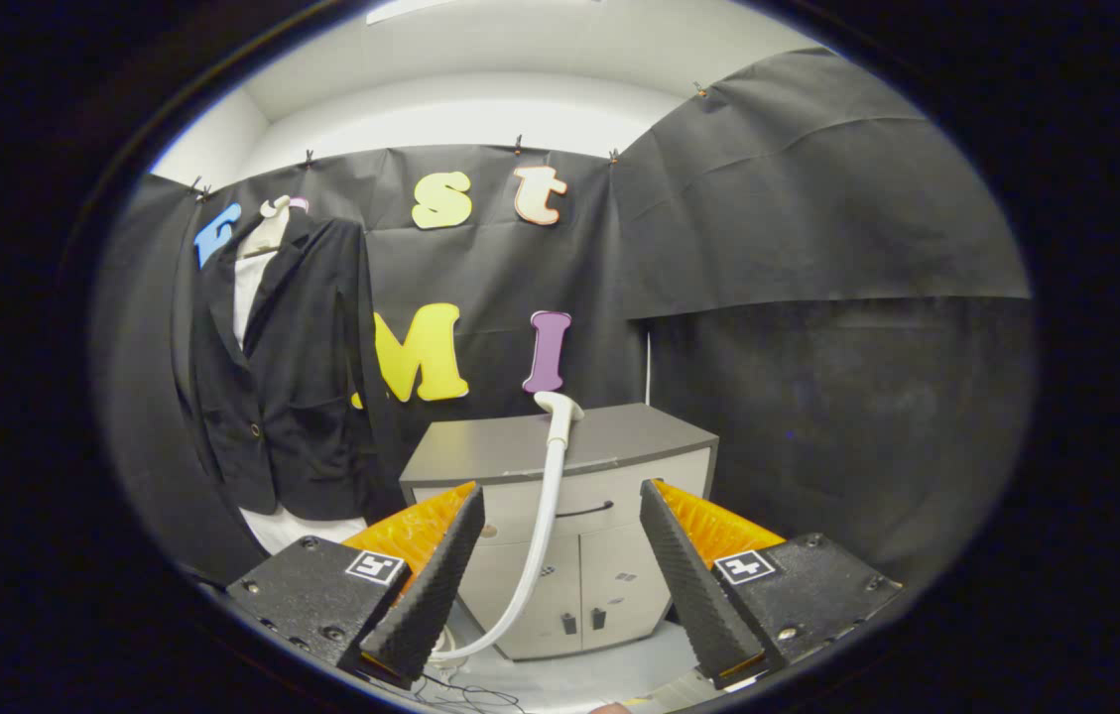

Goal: Iron the clothes twice with a garment steamer, once on the left side and once on the right side.

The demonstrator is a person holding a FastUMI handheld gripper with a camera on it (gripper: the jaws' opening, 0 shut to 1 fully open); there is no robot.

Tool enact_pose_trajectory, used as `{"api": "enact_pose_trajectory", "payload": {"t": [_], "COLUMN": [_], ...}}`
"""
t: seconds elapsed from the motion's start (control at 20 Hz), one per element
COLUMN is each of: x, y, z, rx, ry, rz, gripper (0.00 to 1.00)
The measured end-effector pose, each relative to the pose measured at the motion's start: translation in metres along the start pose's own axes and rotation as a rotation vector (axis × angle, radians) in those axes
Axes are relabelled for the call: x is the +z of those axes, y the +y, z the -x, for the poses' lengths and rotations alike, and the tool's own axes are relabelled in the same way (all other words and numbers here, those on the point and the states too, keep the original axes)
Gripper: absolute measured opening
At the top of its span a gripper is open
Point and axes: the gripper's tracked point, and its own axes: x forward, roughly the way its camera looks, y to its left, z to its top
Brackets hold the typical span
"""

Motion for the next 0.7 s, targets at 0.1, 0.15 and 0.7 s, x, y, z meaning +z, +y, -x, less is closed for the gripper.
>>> {"api": "enact_pose_trajectory", "payload": {"t": [0.1, 0.15, 0.7], "x": [0.009, 0.011, 0.049], "y": [0.008, 0.006, 0.003], "z": [-0.022, -0.038, -0.240], "rx": [0.019, 0.018, 0.142], "ry": [0.005, 0.017, 0.084], "rz": [-0.017, -0.011, -0.046], "gripper": [0.98, 0.98, 0.98]}}
